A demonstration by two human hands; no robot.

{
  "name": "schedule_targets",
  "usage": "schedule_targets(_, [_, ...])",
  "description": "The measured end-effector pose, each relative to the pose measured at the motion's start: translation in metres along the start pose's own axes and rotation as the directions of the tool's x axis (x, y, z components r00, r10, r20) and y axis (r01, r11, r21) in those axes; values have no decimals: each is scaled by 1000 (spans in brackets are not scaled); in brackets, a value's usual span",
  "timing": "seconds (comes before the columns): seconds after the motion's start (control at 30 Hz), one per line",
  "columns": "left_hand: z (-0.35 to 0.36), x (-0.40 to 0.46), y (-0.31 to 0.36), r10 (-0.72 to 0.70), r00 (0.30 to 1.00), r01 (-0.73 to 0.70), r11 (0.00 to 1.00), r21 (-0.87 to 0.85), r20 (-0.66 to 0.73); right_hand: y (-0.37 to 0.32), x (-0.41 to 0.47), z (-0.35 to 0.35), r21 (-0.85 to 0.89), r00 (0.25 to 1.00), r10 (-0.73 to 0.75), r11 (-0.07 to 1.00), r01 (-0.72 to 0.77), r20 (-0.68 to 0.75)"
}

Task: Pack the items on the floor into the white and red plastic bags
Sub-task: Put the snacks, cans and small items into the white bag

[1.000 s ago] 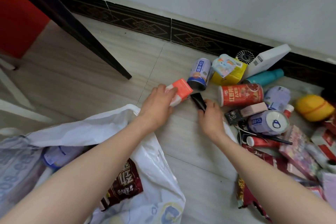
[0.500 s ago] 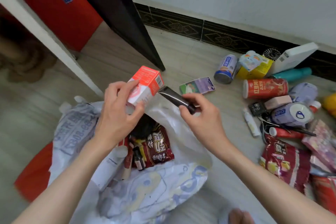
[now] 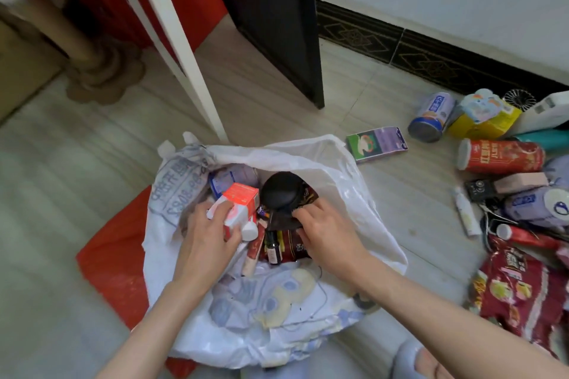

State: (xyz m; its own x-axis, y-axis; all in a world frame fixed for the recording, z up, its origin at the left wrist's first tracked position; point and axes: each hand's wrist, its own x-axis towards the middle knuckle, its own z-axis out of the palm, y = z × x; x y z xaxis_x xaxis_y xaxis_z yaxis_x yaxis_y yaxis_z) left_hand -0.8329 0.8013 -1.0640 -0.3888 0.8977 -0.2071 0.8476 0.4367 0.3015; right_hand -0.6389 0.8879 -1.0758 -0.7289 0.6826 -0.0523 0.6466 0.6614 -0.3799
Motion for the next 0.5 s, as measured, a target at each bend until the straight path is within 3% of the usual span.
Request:
schedule_targets(0.07, [4,5,4,14,999,-17,998,54,39,2,5,-1,66,998,50,996,-51,24])
schedule_targets(0.17, [3,5,7,129,989,-137,981,136,66,1,0,-8,159,996,51,987,-39,-76])
schedule_targets(0.33, [-12,-5,29,271,958,-280,954,-107,-94,10,-14,-46,244,914,68,969,35,-401])
schedule_targets(0.4, [-16,-1,49,315,940,-331,935,-126,-131,32,-21,-58,204,877,149,977,-59,-457])
schedule_targets(0.5, [-16,19,90,438,887,-456,880,-129,-145,80,-44,-64,191,831,356,934,-301,-427])
